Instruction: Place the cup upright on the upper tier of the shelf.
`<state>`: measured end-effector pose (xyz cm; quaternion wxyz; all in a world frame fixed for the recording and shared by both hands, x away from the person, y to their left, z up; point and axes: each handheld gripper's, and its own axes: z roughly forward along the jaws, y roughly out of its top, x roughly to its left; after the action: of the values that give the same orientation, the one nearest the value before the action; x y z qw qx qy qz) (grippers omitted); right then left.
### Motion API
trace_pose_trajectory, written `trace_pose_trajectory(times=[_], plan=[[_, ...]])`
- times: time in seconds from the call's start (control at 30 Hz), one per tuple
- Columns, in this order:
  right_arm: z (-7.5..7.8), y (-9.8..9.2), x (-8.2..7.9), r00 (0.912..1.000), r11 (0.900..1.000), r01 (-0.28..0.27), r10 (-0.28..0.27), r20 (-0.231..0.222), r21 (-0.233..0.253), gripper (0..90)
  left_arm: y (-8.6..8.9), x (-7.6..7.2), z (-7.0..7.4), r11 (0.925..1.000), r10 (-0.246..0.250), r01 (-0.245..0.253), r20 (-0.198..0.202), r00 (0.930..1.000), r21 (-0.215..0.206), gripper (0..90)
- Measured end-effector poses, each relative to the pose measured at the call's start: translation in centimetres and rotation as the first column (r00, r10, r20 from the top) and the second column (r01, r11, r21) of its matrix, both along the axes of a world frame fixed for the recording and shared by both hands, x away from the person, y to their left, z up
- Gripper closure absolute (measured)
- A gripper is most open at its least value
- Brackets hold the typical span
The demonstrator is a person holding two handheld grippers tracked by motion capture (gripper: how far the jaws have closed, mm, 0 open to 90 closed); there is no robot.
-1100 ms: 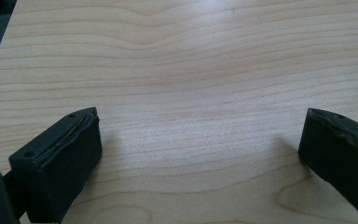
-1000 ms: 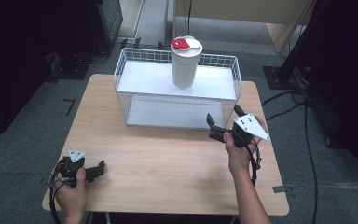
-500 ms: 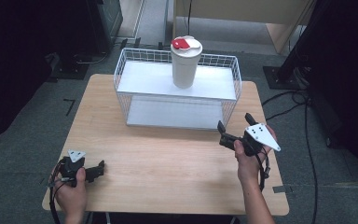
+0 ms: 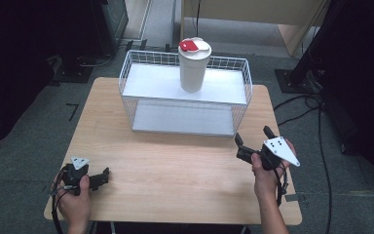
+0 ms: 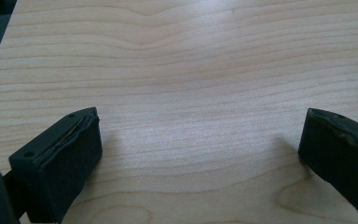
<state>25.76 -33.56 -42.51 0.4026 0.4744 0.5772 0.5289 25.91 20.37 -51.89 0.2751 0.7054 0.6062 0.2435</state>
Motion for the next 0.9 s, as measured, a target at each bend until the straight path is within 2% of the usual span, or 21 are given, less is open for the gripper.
trace_pose_trajectory(times=[0.43, 0.9], plan=[[-2.0, -2.1, -1.4, 0.9982, 0.999, 0.047, -0.047, -0.038, 0.006, 0.0, 0.0, 0.0, 0.0, 1.0000, 0.001, -0.001, 0.001, 1.0000, -0.002, 0.0], [-4.2, -4.2, -3.2, 0.9907, 0.996, 0.094, -0.094, -0.098, -0.009, 0.0, 0.0, 0.0, 0.0, 1.0000, 0.000, 0.000, 0.001, 1.0000, -0.001, 0.0]])
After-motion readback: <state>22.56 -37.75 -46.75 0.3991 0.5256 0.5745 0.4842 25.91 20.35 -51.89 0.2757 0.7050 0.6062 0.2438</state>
